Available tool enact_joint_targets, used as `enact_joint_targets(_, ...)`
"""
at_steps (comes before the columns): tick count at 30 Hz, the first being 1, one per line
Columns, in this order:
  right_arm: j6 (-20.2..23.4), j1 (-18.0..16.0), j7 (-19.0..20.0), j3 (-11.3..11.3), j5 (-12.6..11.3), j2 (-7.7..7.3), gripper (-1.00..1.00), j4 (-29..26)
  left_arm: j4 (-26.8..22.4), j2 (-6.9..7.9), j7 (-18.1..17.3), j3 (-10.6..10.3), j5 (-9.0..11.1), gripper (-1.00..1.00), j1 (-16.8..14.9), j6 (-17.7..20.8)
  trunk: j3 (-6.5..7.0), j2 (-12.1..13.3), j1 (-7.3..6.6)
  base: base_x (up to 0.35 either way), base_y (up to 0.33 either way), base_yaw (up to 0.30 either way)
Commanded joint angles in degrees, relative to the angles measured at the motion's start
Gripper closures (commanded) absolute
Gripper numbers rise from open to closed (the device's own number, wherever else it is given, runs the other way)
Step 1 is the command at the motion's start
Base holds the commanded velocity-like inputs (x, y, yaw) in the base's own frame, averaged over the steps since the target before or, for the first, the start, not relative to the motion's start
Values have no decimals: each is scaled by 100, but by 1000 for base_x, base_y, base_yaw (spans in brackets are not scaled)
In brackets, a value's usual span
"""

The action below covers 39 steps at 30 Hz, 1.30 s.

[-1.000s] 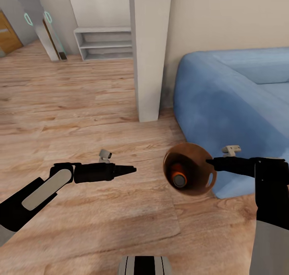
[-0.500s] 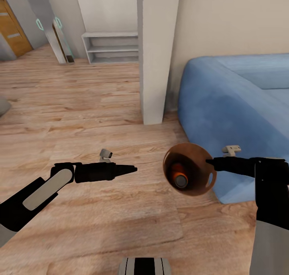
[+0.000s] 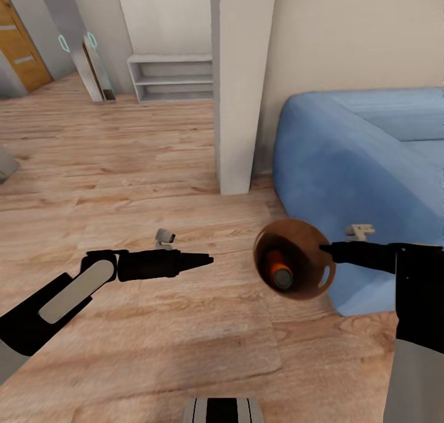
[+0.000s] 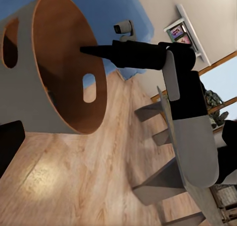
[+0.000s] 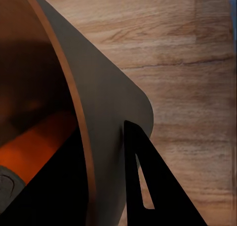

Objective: Put the three can of soda from the living room inside the tash can in the kitchen.

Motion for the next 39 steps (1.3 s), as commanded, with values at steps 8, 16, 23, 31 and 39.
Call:
enact_joint_targets(8, 70, 0, 21, -21, -95, -7, 100, 1, 0, -53, 11, 1, -1, -100, 0, 0, 74, 0, 0, 0, 0, 28)
enact_joint_targets(16, 70, 0, 41, -21, -96, -5, 100, 1, 35, -55, 68, 11, 8, -100, 0, 25, 147, 0, 0, 0, 0, 69)
enact_joint_targets(23, 70, 0, 64, -17, -95, -7, 100, 1, 28, -76, 36, 3, 0, -100, 0, 2, 212, 0, 0, 3, -4, 78)
enact_joint_targets(31, 70, 0, 58, -18, -95, -17, 100, 1, 35, -130, 86, -30, -83, -100, 0, -118, 285, 0, 0, 16, -24, 78)
enact_joint_targets(39, 70, 0, 52, 5, -79, -17, 100, 1, 46, -175, 91, -374, -340, -100, 0, -686, 358, 0, 0, 0, 0, 78)
